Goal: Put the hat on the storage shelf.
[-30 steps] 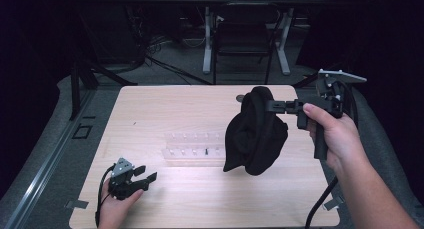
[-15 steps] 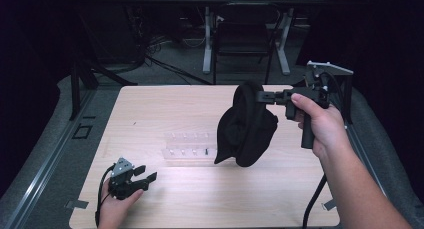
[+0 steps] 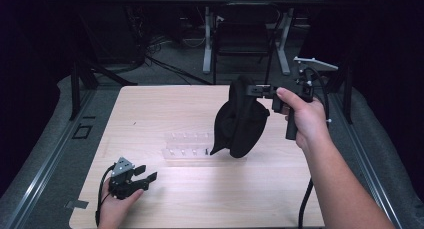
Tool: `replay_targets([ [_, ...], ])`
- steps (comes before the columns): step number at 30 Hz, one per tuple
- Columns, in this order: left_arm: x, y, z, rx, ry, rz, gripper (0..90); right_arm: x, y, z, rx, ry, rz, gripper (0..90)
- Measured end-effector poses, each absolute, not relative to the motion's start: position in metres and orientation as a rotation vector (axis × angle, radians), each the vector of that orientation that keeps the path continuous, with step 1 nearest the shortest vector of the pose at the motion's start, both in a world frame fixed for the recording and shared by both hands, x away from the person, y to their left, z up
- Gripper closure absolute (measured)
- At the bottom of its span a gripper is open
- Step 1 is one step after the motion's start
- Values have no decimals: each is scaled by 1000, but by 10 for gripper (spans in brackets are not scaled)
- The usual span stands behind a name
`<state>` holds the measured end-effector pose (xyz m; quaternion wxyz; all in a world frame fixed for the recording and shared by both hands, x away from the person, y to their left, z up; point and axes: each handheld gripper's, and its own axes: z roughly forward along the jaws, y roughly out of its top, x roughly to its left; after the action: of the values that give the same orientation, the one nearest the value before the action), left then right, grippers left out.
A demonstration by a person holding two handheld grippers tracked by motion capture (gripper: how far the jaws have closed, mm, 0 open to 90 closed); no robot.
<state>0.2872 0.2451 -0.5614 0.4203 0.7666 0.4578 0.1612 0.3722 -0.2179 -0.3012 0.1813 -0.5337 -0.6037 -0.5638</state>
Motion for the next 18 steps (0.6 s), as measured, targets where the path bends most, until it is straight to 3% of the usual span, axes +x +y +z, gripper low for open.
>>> replay_targets([
  [18,288,245,-561,1923,1138,400,439,394,-189,-317,-1532,-1760,-1522,884],
])
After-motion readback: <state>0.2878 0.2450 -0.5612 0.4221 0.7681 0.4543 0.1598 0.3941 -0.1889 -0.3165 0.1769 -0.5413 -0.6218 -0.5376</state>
